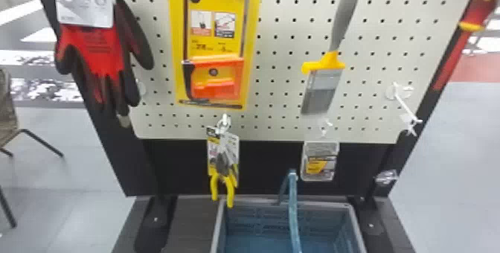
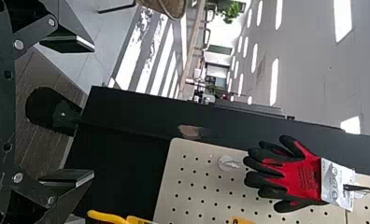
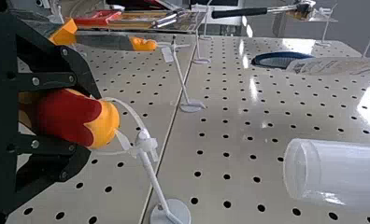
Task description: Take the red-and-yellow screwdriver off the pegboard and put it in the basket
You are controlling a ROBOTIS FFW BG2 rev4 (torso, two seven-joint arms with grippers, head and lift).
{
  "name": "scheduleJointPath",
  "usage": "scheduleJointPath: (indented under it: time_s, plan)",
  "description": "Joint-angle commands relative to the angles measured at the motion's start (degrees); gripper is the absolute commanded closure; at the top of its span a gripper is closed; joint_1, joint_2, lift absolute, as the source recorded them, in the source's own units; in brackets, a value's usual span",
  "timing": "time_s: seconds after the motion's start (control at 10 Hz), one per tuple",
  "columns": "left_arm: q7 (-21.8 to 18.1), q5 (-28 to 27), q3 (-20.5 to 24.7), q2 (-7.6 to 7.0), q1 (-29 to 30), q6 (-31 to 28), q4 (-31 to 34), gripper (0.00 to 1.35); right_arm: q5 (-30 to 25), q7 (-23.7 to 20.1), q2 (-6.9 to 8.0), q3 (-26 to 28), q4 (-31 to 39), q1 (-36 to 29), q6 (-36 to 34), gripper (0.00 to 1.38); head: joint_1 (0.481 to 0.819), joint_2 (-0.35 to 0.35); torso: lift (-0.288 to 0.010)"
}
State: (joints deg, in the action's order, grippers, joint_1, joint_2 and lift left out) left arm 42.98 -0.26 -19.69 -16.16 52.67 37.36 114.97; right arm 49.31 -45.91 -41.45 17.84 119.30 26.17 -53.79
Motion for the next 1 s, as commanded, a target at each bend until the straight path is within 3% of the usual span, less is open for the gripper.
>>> scheduleJointPath:
  time_s: [0.0, 0.9]
  plan:
    - [0.0, 0.0, 0.0, -0.02, 0.0, 0.1, 0.0, 0.33, 0.0, 0.0, -0.12, 0.0, 0.0, 0.0, 0.0, 1.11, 0.549, 0.000, -0.100]
    - [0.0, 0.1, 0.0, -0.10, 0.4, 0.3, 0.0, 0.33, -1.3, 0.2, -1.08, 0.8, 1.9, -0.7, -0.6, 1.11, 0.549, 0.000, -0.100]
